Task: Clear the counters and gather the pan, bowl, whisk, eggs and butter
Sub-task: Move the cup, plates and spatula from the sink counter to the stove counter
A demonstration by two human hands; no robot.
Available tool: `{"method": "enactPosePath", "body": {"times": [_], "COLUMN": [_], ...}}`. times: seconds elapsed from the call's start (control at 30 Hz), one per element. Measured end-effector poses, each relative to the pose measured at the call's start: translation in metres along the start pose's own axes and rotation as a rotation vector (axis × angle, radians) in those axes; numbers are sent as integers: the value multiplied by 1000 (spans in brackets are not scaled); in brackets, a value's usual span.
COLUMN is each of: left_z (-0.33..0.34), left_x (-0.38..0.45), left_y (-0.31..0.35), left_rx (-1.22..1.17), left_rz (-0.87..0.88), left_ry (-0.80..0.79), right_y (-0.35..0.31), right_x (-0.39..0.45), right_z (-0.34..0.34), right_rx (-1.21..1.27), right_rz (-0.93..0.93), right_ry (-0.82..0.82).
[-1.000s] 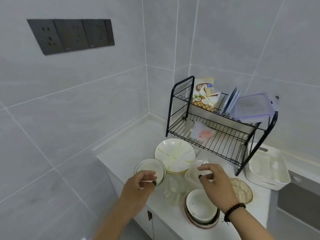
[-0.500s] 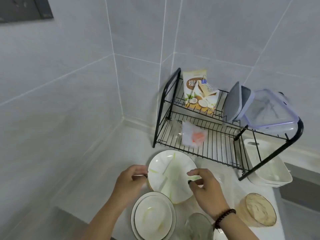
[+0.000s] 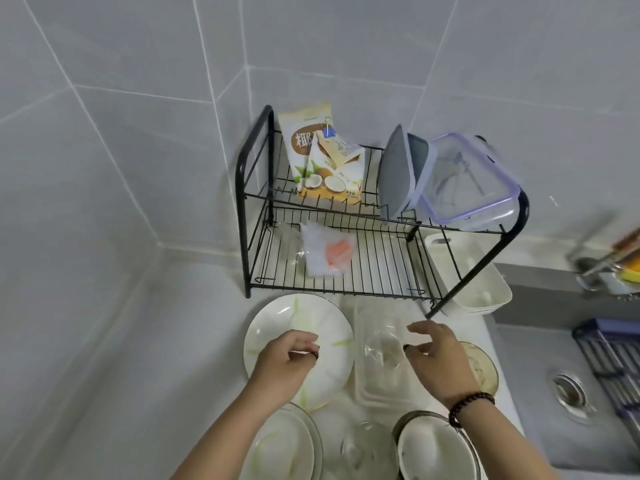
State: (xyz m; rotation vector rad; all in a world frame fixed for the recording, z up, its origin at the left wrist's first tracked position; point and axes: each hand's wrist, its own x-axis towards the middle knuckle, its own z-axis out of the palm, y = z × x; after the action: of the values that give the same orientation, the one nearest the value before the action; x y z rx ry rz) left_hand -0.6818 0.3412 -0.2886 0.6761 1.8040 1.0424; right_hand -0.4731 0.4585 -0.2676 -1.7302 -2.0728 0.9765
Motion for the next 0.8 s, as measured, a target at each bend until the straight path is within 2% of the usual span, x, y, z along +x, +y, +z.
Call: {"method": "enactPosePath", "body": {"times": [0.27,0.5,0.6,0.8], "left_z": [57,46,39,52], "left_x": [15,11,7,1], "left_y": [11,6,3,13], "left_rx": [165,136,98,90], "left_rz": [41,-15,-42,3], "left_ry": [-147,-39,12,-9], "right_y": [7,14,18,36], "right_x": [12,21,20,21], "right_z": [12,31,28,-1], "right_rx": [-163,-146,-117,-61], "right_rz": [-41,-47,-83,-192], "right_ry": [-244,-313,-233,122]}}
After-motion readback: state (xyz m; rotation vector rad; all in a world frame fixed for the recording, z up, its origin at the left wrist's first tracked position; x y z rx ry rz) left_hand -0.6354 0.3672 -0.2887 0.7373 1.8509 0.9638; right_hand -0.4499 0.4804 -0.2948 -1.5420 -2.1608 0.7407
